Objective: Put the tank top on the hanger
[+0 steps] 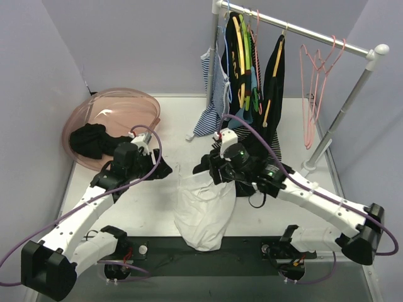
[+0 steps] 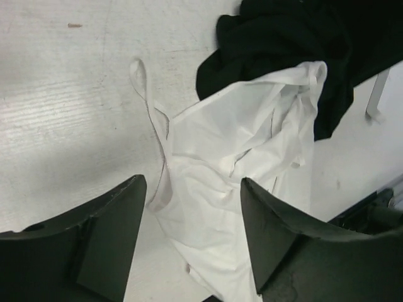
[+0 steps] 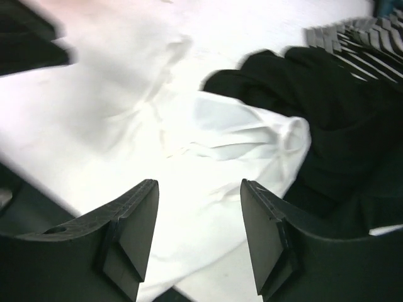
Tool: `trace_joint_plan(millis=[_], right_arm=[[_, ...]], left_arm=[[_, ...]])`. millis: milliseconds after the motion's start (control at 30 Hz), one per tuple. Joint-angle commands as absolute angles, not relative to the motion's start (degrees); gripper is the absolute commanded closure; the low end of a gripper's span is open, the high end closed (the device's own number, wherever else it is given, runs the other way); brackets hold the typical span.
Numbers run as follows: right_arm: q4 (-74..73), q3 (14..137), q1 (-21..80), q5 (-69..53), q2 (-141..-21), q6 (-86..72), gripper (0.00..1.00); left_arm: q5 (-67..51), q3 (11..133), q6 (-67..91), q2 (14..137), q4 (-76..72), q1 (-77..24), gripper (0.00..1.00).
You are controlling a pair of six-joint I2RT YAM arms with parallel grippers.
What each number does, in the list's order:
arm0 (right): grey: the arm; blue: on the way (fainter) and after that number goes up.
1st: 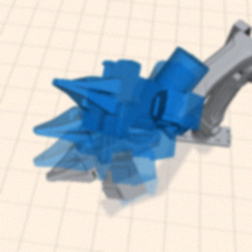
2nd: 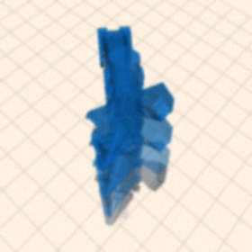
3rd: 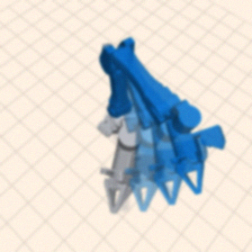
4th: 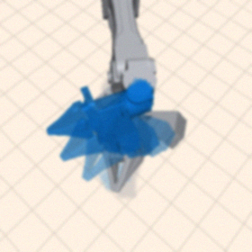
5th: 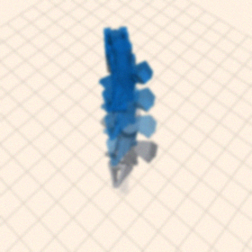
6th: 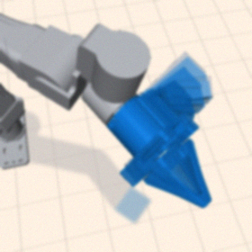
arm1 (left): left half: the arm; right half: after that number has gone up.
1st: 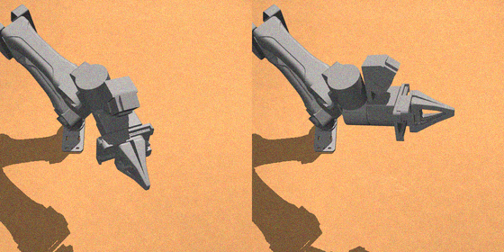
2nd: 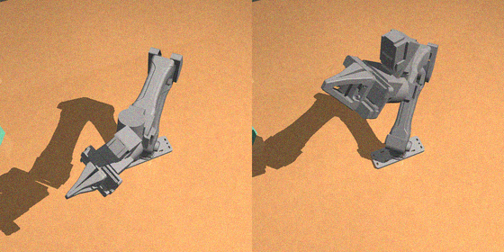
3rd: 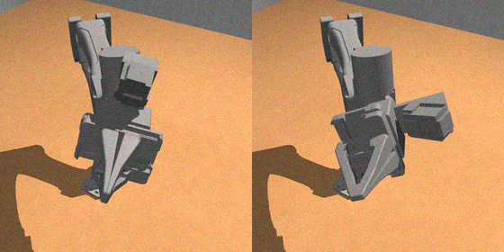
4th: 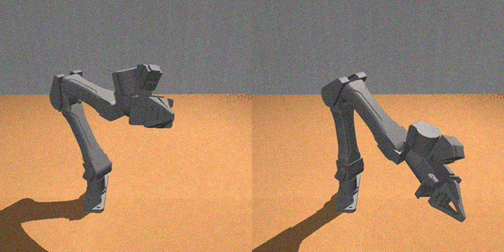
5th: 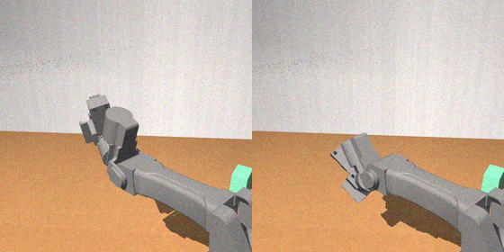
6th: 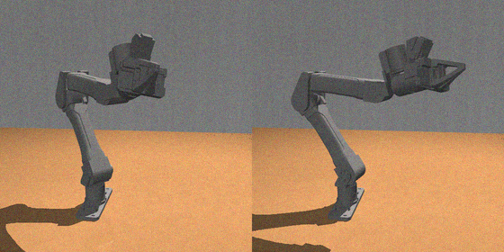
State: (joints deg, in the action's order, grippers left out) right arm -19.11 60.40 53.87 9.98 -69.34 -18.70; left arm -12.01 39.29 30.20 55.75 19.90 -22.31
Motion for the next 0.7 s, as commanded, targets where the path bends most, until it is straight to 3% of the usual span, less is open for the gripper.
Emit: trace_joint_plan(millis=[0,233,500,667], right_arm=[[-19.59,61.17,58.08,-1.75,-59.35,-14.33,0.45],[-26.8,69.25,62.4,7.44,-52.21,-13.97,0.45],[-29.7,81.29,61.0,30.74,-47.81,-14.59,0.46],[-30.15,85.86,55.12,40.07,-47.81,-13.8,0.47]], left_arm=[[-18.01,46.58,21.2,51.78,25.65,-21.62,0.25],[-18.19,46.41,16.17,44.31,28.3,-21.27,0.1],[-21.18,43.33,19.68,42.28,27.95,-21.18,0.1],[-22.32,40.26,22.58,39.47,26.46,-21.18,0.1]])
